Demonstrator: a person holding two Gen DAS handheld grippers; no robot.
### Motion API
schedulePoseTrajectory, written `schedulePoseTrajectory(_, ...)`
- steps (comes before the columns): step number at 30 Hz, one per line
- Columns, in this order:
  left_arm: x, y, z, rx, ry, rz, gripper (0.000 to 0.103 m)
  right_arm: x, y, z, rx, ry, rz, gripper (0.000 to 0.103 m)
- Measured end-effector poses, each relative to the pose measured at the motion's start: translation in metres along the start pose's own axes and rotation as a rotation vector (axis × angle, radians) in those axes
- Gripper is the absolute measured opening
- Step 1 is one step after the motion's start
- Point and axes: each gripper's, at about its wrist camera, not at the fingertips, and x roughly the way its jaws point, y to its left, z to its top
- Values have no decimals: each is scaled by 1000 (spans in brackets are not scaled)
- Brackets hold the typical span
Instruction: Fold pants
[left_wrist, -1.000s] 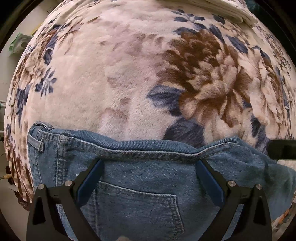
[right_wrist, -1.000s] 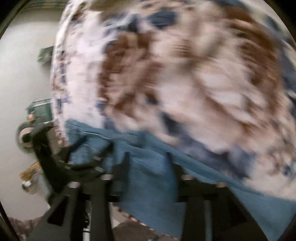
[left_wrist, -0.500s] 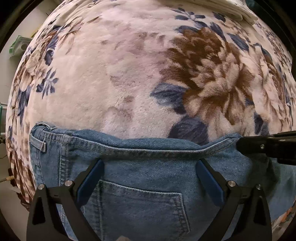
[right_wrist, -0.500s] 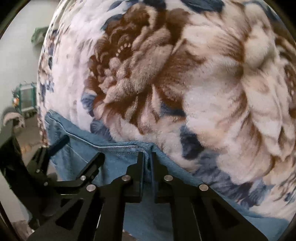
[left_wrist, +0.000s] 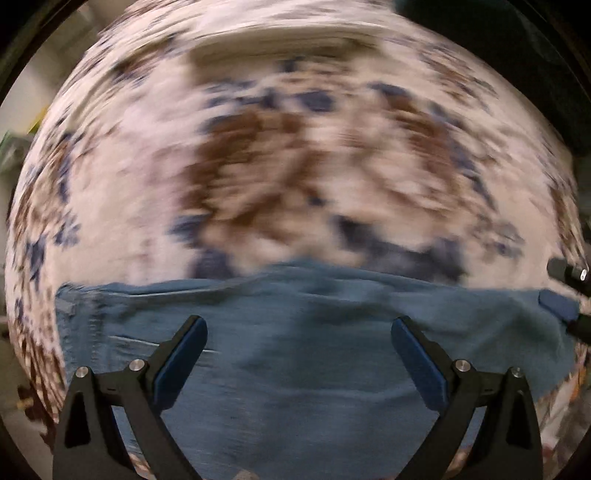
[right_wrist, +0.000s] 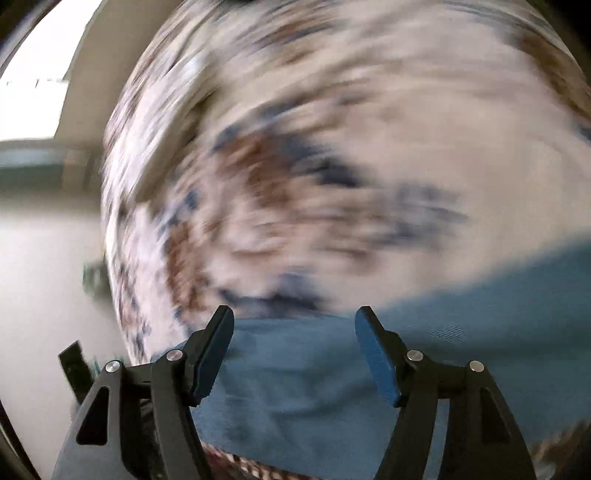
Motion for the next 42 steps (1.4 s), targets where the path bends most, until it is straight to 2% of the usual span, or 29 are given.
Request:
schedulePoseTrajectory(5, 8, -100, -8, 128, 22, -29, 103, -106, -154, -37, 312, -187, -136, 71)
schedulePoseTrajectory(8, 18, -166, -13, 187, 51, -38, 103, -160, -242, -55, 466, -255, -215, 71)
schedulePoseTrajectory(12, 29, -236, -18, 257, 76, -33, 103, -189, -329, -70, 598, -291, -231, 71)
schedulePoseTrajectory(15, 37, -277, -22, 307, 88, -11, 103, -190, -366, -71, 623, -303, -193, 70)
schedulePoseTrajectory(16, 39, -288, -24, 319, 92, -7, 103, -186, -373, -70, 623, -296, -163, 70)
schedulePoseTrajectory(18, 42, -307, -26, 345, 97, 16, 103, -175, -379, -66, 612, -272, -130, 52)
schedulePoseTrajectory(19, 44, -315, -27, 356, 100, 25, 103, -170, -380, -65, 600, -257, -138, 40)
schedulePoseTrajectory(20, 44, -322, -27, 363, 99, 34, 103, -168, -381, -64, 579, -253, -149, 33)
schedulePoseTrajectory(22, 47, -334, -26, 377, 94, 53, 103, -170, -379, -63, 528, -262, -181, 26)
schedulePoseTrajectory(25, 50, -348, -23, 385, 83, 71, 103, -186, -367, -66, 483, -312, -170, 20)
schedulePoseTrajectory(27, 54, -353, -22, 386, 85, 84, 103, -197, -358, -68, 448, -358, -166, 19)
schedulePoseTrajectory(29, 57, -363, -23, 380, 84, 95, 103, -189, -360, -68, 413, -326, -191, 19)
schedulePoseTrajectory(31, 69, -375, -21, 380, 97, 106, 103, -170, -379, -65, 462, -239, -119, 22)
schedulePoseTrajectory(33, 79, -390, -24, 370, 107, 101, 103, -172, -396, -66, 519, -227, -15, 23)
schedulePoseTrajectory(35, 80, -391, -30, 362, 107, 92, 103, -184, -401, -70, 536, -255, 62, 29)
schedulePoseTrajectory(37, 83, -385, -36, 350, 110, 83, 103, -188, -398, -75, 519, -253, 130, 48)
schedulePoseTrajectory(39, 88, -379, -42, 338, 125, 75, 103, -180, -392, -78, 507, -209, 186, 52)
schedulePoseTrajectory(42, 98, -374, -47, 315, 143, 61, 103, -137, -381, -79, 496, -63, 229, 52)
